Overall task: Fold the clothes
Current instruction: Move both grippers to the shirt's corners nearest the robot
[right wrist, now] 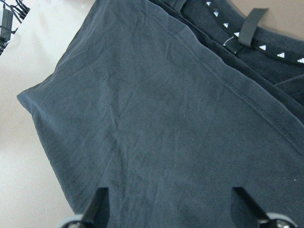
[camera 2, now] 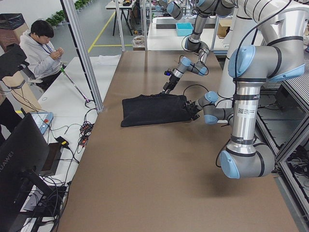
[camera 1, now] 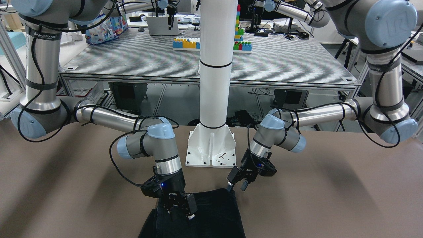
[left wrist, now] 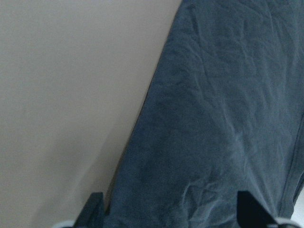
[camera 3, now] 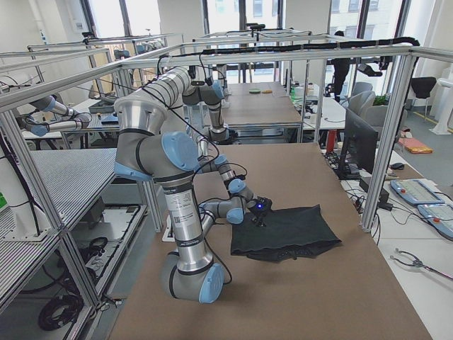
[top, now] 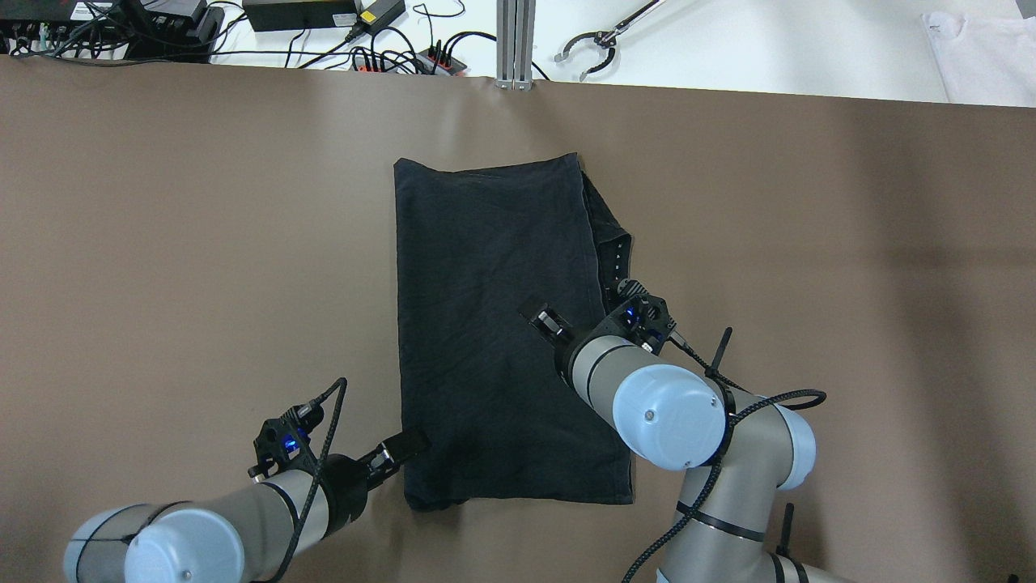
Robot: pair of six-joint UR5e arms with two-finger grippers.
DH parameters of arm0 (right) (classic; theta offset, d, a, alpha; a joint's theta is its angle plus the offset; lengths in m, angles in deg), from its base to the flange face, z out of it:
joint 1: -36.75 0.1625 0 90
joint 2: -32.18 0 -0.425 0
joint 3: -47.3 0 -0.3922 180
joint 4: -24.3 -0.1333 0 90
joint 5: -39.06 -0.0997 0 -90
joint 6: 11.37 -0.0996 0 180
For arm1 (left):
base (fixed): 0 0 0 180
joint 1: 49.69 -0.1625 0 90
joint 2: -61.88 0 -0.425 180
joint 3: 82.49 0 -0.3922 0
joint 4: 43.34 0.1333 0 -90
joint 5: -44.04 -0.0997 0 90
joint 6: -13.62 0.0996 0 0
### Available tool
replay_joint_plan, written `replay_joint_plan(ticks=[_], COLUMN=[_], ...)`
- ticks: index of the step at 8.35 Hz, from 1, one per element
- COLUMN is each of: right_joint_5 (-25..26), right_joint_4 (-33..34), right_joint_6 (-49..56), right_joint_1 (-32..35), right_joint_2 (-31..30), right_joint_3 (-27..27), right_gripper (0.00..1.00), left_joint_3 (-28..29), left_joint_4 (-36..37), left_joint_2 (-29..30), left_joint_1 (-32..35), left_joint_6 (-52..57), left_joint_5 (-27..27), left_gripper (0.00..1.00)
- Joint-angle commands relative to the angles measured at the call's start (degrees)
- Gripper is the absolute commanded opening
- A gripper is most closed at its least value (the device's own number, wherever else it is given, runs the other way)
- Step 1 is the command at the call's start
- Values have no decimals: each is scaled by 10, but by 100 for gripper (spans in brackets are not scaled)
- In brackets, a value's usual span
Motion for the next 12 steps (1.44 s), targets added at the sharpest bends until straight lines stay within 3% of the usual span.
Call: replay_joint_plan(ticks=[1,3,6,8,12], right_joint_5=[-4,-3,-5,-4,-4], right_joint_4=[-33,-34,-37,-37,-37], right_joint_6=[24,94,112,112,111], right_joint_1=[0,0,0,0,-1], right_joint_2=[-23,-60,-97,-101,-101], right_joint_3=[-1,2,37,43,43], right_gripper=[92,92,93,93,93], left_joint_3=[17,36,58,59,65], left_joint_4=[-1,-1,-1,-1,-1], left_joint_2=[4,11,33,34,34], left_joint_1=[-18,-19,-19,-19,-21], left_joint_6=[-34,-34,-34,-34,-34], left_joint_5=[-25,-25,-37,-40,-47], left_gripper=[100,100,96,69,71])
